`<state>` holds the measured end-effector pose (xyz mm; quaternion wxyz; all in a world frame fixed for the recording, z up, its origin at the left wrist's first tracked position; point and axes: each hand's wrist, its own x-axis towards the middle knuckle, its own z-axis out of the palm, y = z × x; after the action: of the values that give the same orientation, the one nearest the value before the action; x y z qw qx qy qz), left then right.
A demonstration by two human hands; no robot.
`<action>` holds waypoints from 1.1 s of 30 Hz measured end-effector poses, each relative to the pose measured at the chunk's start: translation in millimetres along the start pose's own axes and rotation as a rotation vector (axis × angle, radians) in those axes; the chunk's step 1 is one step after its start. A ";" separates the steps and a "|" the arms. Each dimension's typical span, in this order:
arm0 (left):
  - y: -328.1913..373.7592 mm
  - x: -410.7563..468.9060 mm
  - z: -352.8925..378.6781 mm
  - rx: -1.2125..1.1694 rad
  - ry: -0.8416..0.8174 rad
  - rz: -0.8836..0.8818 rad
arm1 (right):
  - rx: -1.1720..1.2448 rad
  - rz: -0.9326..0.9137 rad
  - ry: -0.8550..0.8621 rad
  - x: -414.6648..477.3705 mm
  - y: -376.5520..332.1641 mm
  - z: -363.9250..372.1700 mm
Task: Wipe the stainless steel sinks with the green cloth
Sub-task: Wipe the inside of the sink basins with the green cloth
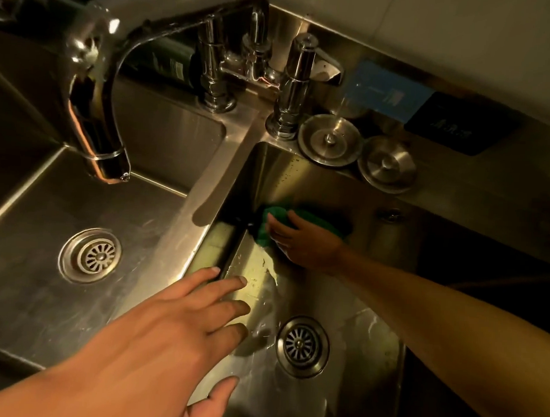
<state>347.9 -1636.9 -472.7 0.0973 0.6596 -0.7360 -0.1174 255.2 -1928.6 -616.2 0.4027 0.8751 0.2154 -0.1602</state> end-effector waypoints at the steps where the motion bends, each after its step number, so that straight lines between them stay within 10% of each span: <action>1: 0.4 -0.7 -0.7 -0.009 -0.009 -0.009 | -0.017 -0.041 -0.039 -9.1 -3.7 5.6; 13: 6.9 -4.8 -13.4 -0.040 -0.101 -0.074 | 0.064 -0.235 -0.458 -218.4 -7.0 41.4; 23: 10.8 -3.8 -20.3 -0.001 -0.163 -0.092 | 0.026 -0.002 -0.013 -145.6 49.5 -34.9; 33: 11.5 -3.2 -20.6 0.026 -0.183 -0.097 | -0.005 0.040 -0.007 -77.8 53.8 -42.9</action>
<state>343.5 -1633.4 -449.5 0.0152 0.6823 -0.7103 -0.1723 220.3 -1946.0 -519.9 0.4089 0.8776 0.1966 -0.1547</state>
